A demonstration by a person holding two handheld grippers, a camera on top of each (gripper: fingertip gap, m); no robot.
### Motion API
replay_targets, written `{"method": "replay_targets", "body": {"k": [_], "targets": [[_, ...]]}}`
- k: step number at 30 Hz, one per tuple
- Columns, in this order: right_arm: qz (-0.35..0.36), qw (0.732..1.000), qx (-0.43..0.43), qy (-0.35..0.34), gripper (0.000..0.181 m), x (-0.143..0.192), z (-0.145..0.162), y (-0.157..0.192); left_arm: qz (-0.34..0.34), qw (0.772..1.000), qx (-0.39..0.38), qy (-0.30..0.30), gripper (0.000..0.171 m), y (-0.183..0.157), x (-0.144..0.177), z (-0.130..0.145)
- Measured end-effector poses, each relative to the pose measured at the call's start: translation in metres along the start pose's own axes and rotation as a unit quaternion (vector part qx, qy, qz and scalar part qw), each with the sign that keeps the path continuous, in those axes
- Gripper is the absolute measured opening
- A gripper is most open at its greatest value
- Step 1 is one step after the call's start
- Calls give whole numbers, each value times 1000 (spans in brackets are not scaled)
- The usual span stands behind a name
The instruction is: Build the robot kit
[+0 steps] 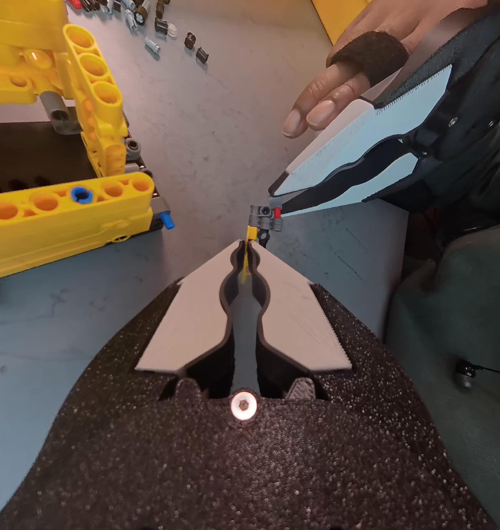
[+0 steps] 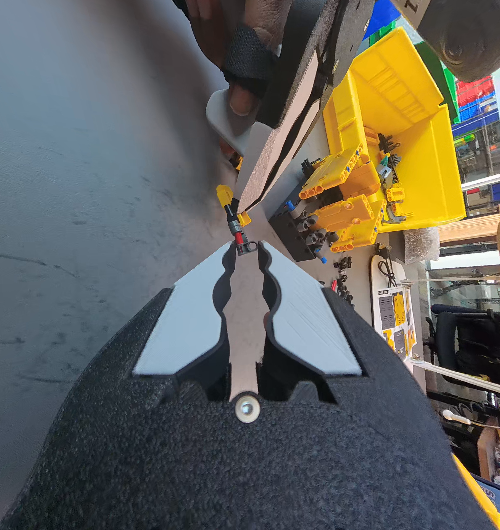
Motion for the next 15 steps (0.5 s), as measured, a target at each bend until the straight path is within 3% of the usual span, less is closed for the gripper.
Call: {"method": "replay_targets", "body": {"k": [15], "targets": [[7,1000,-2,3,14,-1,1,1,-7,1000,4,-4,0,1,-4,0]]}}
Point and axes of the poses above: each gripper's, where its closed fingertips meet, x back along the fingers, z out of its underside, y = z × x across the jaws, the point moved 3 cm from there along x, back along the fingers, and after that the axes turned 8 degrees about -x, right-handed, at the moved point
